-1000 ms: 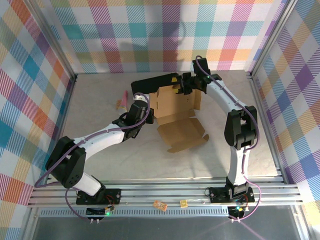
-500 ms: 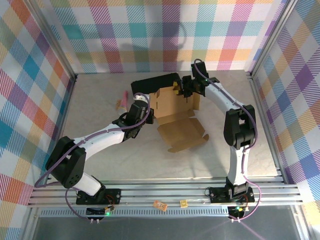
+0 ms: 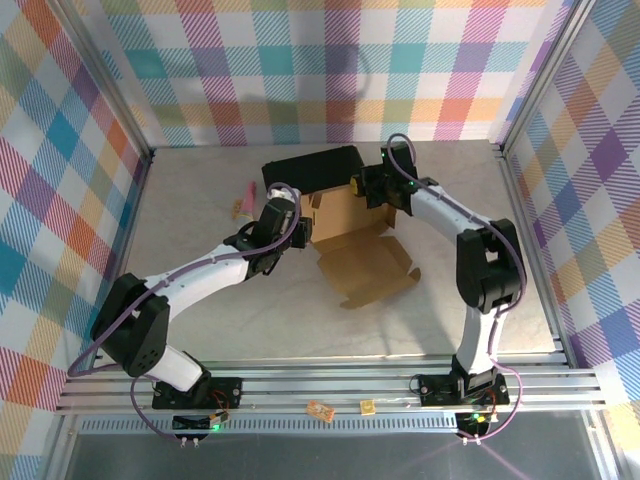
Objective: Fold the paper box
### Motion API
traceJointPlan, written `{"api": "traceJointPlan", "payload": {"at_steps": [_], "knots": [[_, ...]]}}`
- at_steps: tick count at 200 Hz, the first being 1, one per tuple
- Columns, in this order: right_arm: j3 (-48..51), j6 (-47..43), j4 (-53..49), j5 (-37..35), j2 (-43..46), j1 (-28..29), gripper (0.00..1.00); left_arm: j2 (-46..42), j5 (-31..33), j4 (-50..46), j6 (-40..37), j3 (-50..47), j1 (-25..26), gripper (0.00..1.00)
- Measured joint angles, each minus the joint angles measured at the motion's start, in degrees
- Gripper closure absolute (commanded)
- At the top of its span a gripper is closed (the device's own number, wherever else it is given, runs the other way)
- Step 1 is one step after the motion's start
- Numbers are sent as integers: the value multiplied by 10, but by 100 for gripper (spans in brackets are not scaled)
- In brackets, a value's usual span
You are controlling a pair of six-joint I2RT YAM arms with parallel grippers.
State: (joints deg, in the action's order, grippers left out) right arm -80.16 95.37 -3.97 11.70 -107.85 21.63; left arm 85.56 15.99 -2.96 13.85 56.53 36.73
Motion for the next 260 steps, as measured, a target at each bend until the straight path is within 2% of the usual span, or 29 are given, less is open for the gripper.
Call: {"api": "traceJointPlan", "payload": {"at_steps": [31, 66, 77, 107, 133, 158, 217, 245, 260], "knots": [[116, 4, 121, -24, 45, 12, 100, -69, -12, -69, 31, -6, -14, 31], [191, 3, 250, -33, 53, 18, 100, -155, -81, -105, 45, -33, -52, 39], [207, 4, 283, -32, 53, 19, 100, -156, -108, -105, 45, -45, -65, 42], [233, 3, 365, -27, 53, 19, 100, -118, -190, -95, 46, -80, -111, 58], [247, -5, 434, -12, 47, 19, 100, -80, -248, -60, 43, -89, -134, 58], [263, -13, 497, 4, 33, 19, 100, -56, -283, -30, 36, -89, -135, 55], [301, -42, 563, 43, 20, 19, 100, -52, -316, 1, 25, -96, -132, 55], [303, -47, 591, 54, 5, 19, 100, -54, -320, 3, 11, -113, -101, 55], [303, -49, 601, 57, 0, 19, 100, -58, -315, 6, 7, -131, -78, 51]]}}
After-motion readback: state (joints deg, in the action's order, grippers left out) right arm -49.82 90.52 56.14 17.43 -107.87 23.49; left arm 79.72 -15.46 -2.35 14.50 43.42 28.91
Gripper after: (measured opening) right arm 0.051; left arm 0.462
